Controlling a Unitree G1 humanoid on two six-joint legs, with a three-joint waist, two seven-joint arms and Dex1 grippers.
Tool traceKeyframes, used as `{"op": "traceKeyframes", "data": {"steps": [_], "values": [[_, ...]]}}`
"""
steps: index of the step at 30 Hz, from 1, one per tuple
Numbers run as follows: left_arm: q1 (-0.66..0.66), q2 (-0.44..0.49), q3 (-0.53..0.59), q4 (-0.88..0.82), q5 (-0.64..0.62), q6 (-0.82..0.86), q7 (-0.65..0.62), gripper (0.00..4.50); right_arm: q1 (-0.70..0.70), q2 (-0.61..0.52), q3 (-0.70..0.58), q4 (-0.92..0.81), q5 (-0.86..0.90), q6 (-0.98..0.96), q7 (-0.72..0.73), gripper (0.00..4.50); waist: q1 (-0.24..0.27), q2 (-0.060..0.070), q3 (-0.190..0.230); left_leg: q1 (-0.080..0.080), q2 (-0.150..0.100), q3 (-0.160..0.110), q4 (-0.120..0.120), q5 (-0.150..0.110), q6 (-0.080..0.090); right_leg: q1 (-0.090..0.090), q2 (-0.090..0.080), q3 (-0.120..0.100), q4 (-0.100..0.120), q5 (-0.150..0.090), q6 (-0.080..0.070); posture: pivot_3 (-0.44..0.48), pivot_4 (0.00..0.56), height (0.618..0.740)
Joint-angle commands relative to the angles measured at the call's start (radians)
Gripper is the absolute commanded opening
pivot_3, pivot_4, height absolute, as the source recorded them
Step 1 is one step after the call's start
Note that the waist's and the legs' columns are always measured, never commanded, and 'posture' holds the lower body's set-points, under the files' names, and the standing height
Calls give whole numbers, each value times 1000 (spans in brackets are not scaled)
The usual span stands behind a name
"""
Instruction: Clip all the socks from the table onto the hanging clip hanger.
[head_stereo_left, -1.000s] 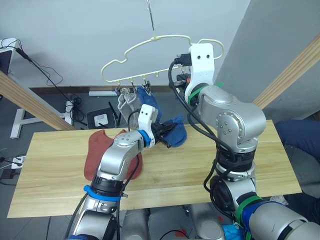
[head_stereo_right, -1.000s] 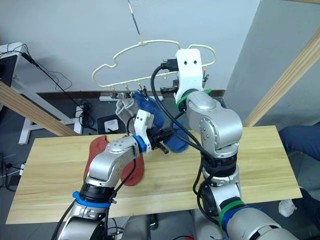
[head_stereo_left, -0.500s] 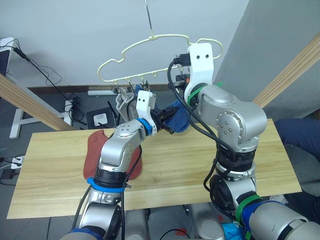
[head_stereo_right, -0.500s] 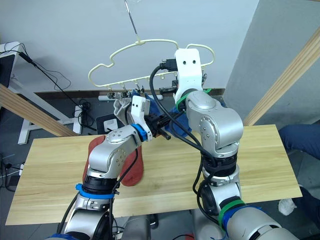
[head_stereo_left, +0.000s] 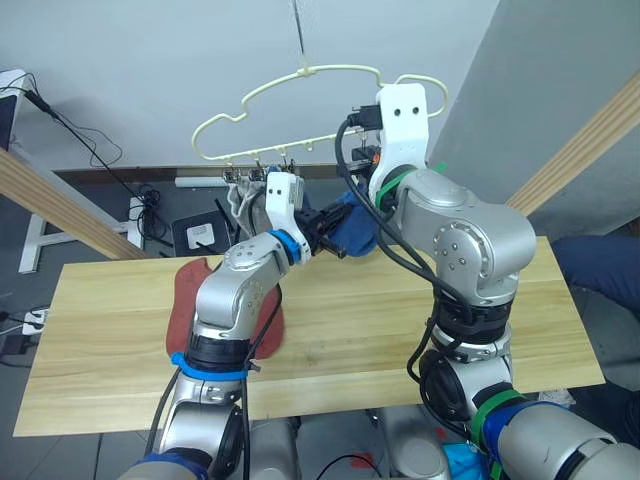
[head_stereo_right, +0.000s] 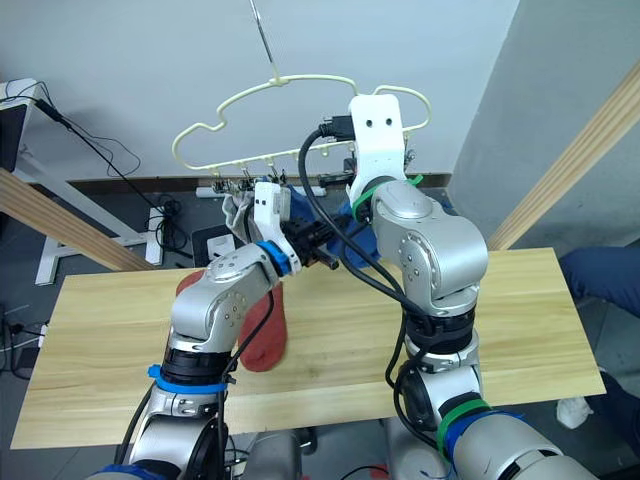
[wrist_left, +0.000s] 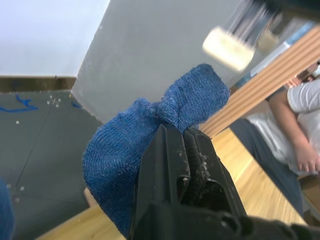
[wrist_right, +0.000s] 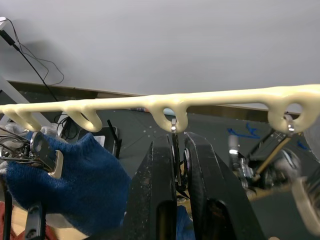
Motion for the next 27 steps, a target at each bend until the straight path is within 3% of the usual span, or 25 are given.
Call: {"op": "traceKeyframes", "data": {"steps": [1,21,22,27], "values": [[-19,-6,8,-54,-28,2,8,14,-10,4,-3,-37,2,-3,4,9,0,0,0,0,0,0,0,0,0,0,0,0,0,0,0,-250,394,740],[-36,5,20,-79,-89,33,35,14,-7,6,-8,-28,7,-11,14,9,0,0,0,0,0,0,-1,0,0,0,0,0,-1,0,0,-245,390,740],[-36,5,20,-79,-89,33,35,0,-8,7,-10,-28,9,-10,17,737,0,0,0,0,0,0,-1,0,0,0,0,0,-1,0,0,-245,390,740],[-36,8,17,-80,-92,40,31,0,-8,13,-6,-30,-1,-11,9,2477,0,0,1,0,0,0,-3,0,0,0,0,0,-2,0,0,-244,389,740]]}}
